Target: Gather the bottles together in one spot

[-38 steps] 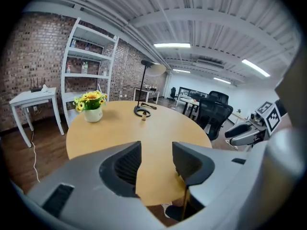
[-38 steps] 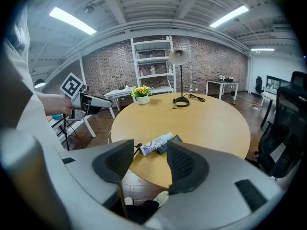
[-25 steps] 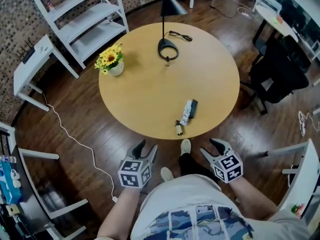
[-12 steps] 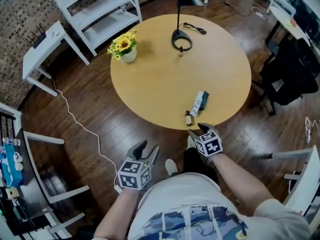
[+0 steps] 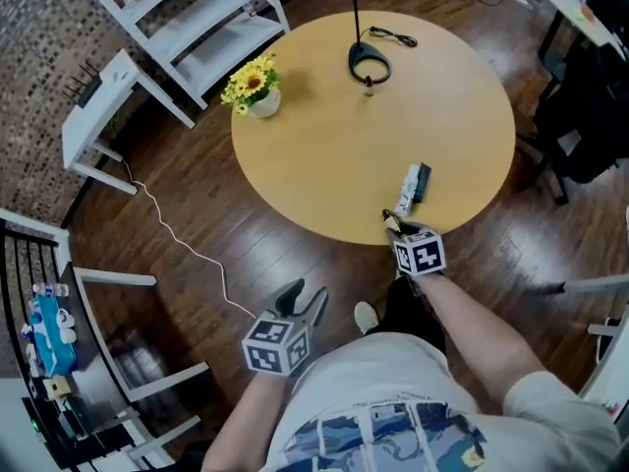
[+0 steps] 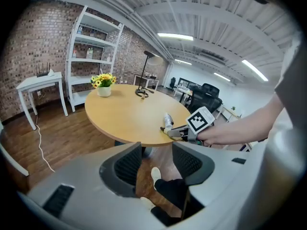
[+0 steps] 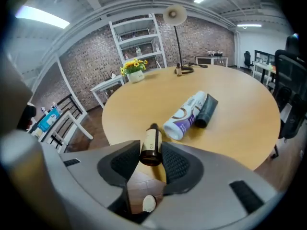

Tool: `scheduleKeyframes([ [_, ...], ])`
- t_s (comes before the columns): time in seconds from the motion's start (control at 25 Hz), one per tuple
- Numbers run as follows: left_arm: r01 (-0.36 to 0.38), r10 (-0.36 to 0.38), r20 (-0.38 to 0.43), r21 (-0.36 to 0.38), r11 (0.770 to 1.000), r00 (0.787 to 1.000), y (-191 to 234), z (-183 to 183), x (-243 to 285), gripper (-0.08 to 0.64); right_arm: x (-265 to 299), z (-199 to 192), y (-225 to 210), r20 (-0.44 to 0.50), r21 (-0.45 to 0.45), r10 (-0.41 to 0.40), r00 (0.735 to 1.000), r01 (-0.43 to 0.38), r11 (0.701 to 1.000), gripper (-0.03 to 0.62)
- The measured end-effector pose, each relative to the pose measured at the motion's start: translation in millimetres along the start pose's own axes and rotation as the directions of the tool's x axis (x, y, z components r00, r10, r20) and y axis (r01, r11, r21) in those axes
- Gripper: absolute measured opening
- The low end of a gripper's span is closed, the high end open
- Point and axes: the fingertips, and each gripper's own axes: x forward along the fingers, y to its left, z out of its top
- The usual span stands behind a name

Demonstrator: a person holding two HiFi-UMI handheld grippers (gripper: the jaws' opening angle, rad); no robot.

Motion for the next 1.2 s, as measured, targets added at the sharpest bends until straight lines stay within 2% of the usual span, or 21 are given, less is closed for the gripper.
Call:
scheduleKeyframes([
  [0.08,0.055,-0.054,0.025,-0.028,0.998,0.998,-8.4,12.3,8.8,0.206,-27.7,9.4,17.7,0.059,-0.011,0.067,0.996,-0.067,0.998,0.158],
  [0.16,0.149,-0.144,0.060,-0.094,0.984,0.988,-21.6,30.9,20.9,0.206,-63.6,25.9,36.7,0.134,-0.088,0.115,0.984,-0.103,0.991,0.158],
  [0.24,0.263,-0.252,0.084,-0.167,0.950,0.964,-37.4,49.1,38.0,0.204,-95.6,44.4,49.8,0.205,-0.156,0.139,0.969,-0.108,0.982,0.156],
  [0.28,0.321,-0.308,0.093,-0.210,0.924,0.947,-46.3,56.3,47.4,0.204,-111.2,54.7,55.7,0.243,-0.165,0.155,0.957,-0.117,0.979,0.156],
  [0.32,0.379,-0.363,0.108,-0.263,0.887,0.925,-55.0,63.0,56.3,0.204,-127.5,65.5,62.1,0.284,-0.172,0.174,0.943,-0.128,0.977,0.156],
  [0.36,0.435,-0.415,0.134,-0.328,0.839,0.900,-62.4,70.2,64.3,0.204,-144.0,76.4,69.0,0.325,-0.190,0.193,0.926,-0.136,0.972,0.156],
  [0.4,0.488,-0.460,0.171,-0.402,0.775,0.871,-68.4,78.4,71.4,0.192,-159.6,86.4,75.8,0.363,-0.217,0.212,0.908,-0.139,0.966,0.156],
  [0.44,0.537,-0.500,0.216,-0.481,0.692,0.838,-73.9,87.4,77.6,0.190,-173.3,94.6,81.6,0.394,-0.246,0.229,0.890,-0.137,0.959,0.156],
  [0.52,0.623,-0.568,0.321,-0.615,0.483,0.758,-86.8,105.3,86.8,0.190,-193.3,102.8,89.4,0.433,-0.302,0.260,0.863,-0.133,0.944,0.156],
  [0.56,0.657,-0.592,0.371,-0.647,0.388,0.715,-93.9,113.0,89.7,0.186,-199.6,102.9,91.6,0.442,-0.329,0.276,0.853,-0.132,0.935,0.156],
  [0.6,0.680,-0.608,0.406,-0.657,0.325,0.682,-100.4,118.7,92.6,0.167,-204.2,101.5,92.5,0.447,-0.352,0.288,0.847,-0.130,0.927,0.156],
  [0.64,0.692,-0.618,0.419,-0.657,0.299,0.665,-105.9,121.8,96.4,0.160,-207.6,99.6,92.0,0.447,-0.366,0.296,0.844,-0.129,0.922,0.156],
  [0.68,0.695,-0.625,0.414,-0.653,0.303,0.662,-110.3,122.8,101.0,0.151,-210.0,97.8,90.1,0.443,-0.375,0.299,0.845,-0.128,0.918,0.156],
  [0.72,0.692,-0.629,0.401,-0.647,0.321,0.666,-113.4,123.4,105.4,0.104,-211.1,96.3,87.2,0.437,-0.388,0.301,0.847,-0.125,0.913,0.156],
  [0.8,0.690,-0.633,0.379,-0.628,0.360,0.675,-117.3,127.9,110.1,0.081,-209.0,94.2,80.5,0.418,-0.433,0.306,0.855,-0.109,0.895,0.156],
  [0.88,0.697,-0.634,0.365,-0.588,0.411,0.682,-118.0,136.7,111.4,0.080,-201.8,93.0,74.2,0.390,-0.479,0.313,0.866,-0.100,0.872,0.158],
  [1.0,0.691,-0.624,0.328,-0.500,0.522,0.709,-115.9,150.8,119.7,0.075,-187.4,97.1,60.8,0.367,-0.503,0.330,0.870,-0.112,0.857,0.163],
  [1.2,0.636,-0.575,0.271,-0.317,0.704,0.772,-115.9,191.8,151.6,0.071,-161.7,120.9,21.1,0.341,-0.484,0.344,0.875,-0.150,0.862,0.167],
])
